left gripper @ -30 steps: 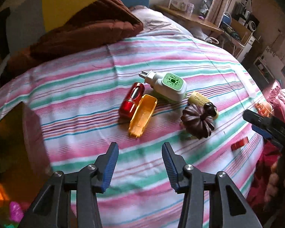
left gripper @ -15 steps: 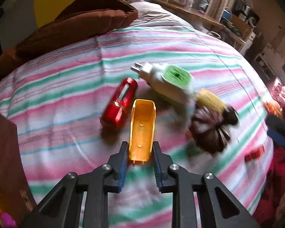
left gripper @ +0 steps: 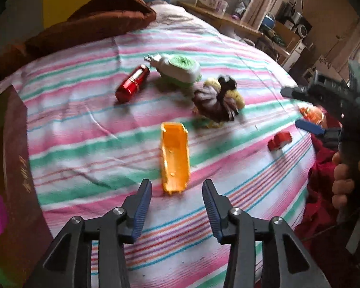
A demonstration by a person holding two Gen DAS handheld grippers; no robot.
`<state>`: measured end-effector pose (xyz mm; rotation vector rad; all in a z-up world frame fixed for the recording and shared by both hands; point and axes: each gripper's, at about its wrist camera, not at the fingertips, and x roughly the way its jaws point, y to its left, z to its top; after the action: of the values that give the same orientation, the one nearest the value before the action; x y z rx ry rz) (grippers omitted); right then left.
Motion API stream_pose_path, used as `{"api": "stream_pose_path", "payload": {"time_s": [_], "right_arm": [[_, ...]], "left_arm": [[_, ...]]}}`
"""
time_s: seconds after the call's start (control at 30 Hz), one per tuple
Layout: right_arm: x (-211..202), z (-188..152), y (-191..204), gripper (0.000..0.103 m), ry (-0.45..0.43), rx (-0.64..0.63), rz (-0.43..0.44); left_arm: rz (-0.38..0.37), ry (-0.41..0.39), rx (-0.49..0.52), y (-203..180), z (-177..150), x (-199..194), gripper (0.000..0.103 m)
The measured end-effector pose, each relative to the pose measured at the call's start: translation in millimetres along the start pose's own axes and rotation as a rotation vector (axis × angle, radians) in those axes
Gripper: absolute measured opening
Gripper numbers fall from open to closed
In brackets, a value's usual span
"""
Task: Organize rigid objects
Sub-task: 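Grasp the yellow plastic scoop with the left tool while the right tool grasps the red block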
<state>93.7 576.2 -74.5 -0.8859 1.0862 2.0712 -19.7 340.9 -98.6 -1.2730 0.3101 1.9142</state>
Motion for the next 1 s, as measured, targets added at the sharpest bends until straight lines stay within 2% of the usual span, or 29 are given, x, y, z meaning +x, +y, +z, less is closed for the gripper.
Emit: {"api": "stream_pose_path", "payload": {"time_s": [0.13,0.23,0.33,0.43,0.5,0.6,0.77,0.87,0.9,0.97,1.0], "right_arm": [[-5,2,-14,0.079,-0.019,0.088,0.025],[-6,3,-26,0.080,-0.027,0.162,0.038],[-2,4,-30,0.081,-0.003,0.197,0.054],[5,3,-30,0.081,0.038,0.203,0.039],[11,2,-28,0.085,0.059,0.191,0.020],[21,1,-21,0.085,0.114,0.149,-0.001],[28,0,-13,0.085,0.142,0.099,-0.030],[34,-4,-8,0.086,0.171,0.051,-0.053],[37,-6,-4,0.086,0.187,0.027,-0.060],[42,-10,10,0.086,0.210,-0.071,-0.107],[44,-12,17,0.079,0.216,-0.116,-0.124]], "left_arm": [[0.008,-0.027,0.000,4,13,0,0.058],[0.016,-0.053,0.057,-8,27,11,0.058],[0.050,0.016,0.085,-11,34,27,0.058],[0.066,0.021,0.079,-10,37,35,0.058],[0.049,0.038,0.061,-6,37,38,0.057],[0.027,0.054,0.029,0,35,43,0.057],[0.051,0.027,0.033,4,29,38,0.046],[0.057,0.021,0.037,7,26,35,0.034],[0.057,0.020,0.047,9,25,34,0.026],[0.048,0.013,0.049,12,22,31,0.026],[0.048,0.009,0.053,13,19,29,0.026]]}}
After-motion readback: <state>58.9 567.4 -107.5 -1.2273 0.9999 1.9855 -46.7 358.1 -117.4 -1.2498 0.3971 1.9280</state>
